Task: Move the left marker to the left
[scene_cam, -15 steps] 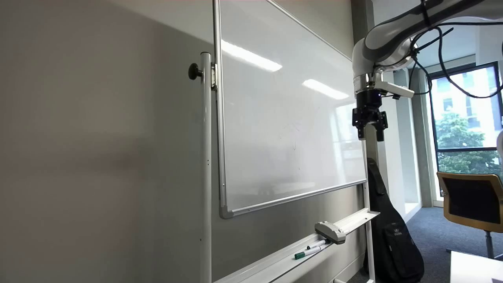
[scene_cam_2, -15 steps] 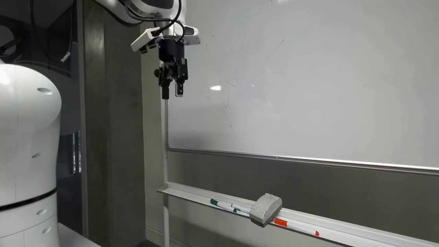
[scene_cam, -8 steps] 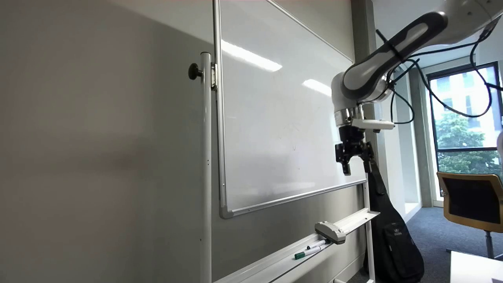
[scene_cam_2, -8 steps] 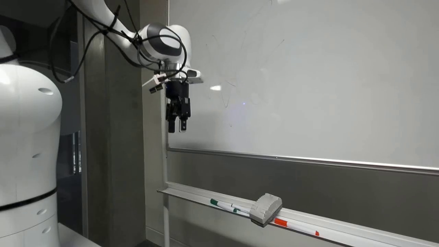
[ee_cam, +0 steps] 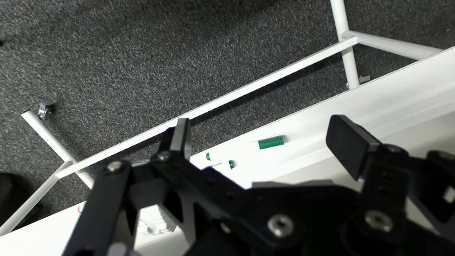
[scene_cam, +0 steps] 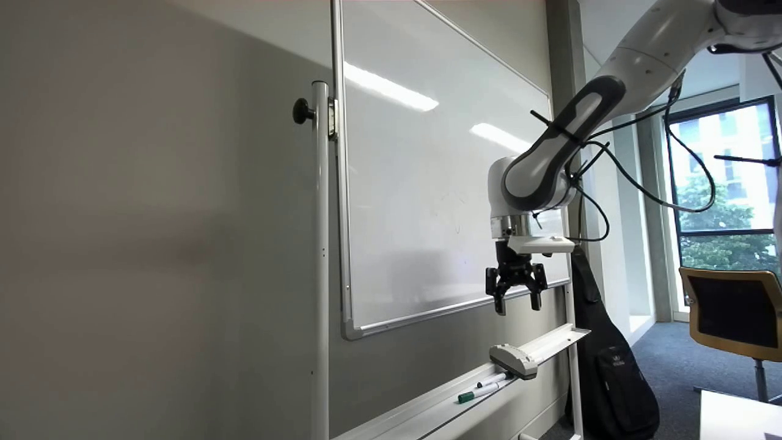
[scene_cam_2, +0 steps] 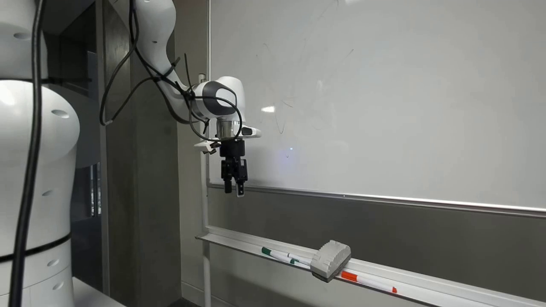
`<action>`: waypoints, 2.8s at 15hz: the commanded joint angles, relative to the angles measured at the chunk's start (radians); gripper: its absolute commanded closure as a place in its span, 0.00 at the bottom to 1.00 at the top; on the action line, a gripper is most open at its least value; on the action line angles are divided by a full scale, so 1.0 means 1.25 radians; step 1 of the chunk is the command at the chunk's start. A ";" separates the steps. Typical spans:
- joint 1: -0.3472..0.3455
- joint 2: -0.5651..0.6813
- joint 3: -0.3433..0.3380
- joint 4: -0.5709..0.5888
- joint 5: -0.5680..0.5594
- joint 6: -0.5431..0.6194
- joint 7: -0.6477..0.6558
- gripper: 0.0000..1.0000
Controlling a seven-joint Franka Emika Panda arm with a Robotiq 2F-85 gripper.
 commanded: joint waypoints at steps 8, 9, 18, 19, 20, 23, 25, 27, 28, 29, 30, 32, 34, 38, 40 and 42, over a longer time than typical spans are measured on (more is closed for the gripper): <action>0.012 0.001 -0.013 0.001 -0.003 -0.002 0.001 0.00; 0.012 0.001 -0.013 0.001 -0.003 -0.002 0.001 0.00; 0.012 0.097 -0.027 0.015 0.090 0.091 0.061 0.00; 0.015 0.127 -0.033 0.024 0.134 0.108 0.058 0.00; 0.017 0.159 -0.038 0.032 0.173 0.131 0.064 0.00; 0.020 0.243 -0.048 0.050 0.274 0.224 0.081 0.00; 0.022 0.294 -0.049 0.070 0.352 0.285 0.084 0.00; 0.021 0.335 -0.041 0.088 0.434 0.351 0.083 0.00; 0.020 0.352 -0.034 0.098 0.475 0.387 0.082 0.00; 0.020 0.369 -0.028 0.108 0.512 0.423 0.083 0.00; 0.005 0.385 -0.007 0.116 0.541 0.464 0.088 0.00; 0.008 0.415 0.008 0.133 0.599 0.561 0.089 0.00; 0.023 0.454 0.005 0.149 0.613 0.634 0.109 0.00; 0.032 0.447 -0.011 0.132 0.586 0.604 0.098 0.00; 0.032 0.446 -0.011 0.133 0.586 0.604 0.098 0.00; 0.032 0.446 -0.011 0.133 0.586 0.604 0.098 0.00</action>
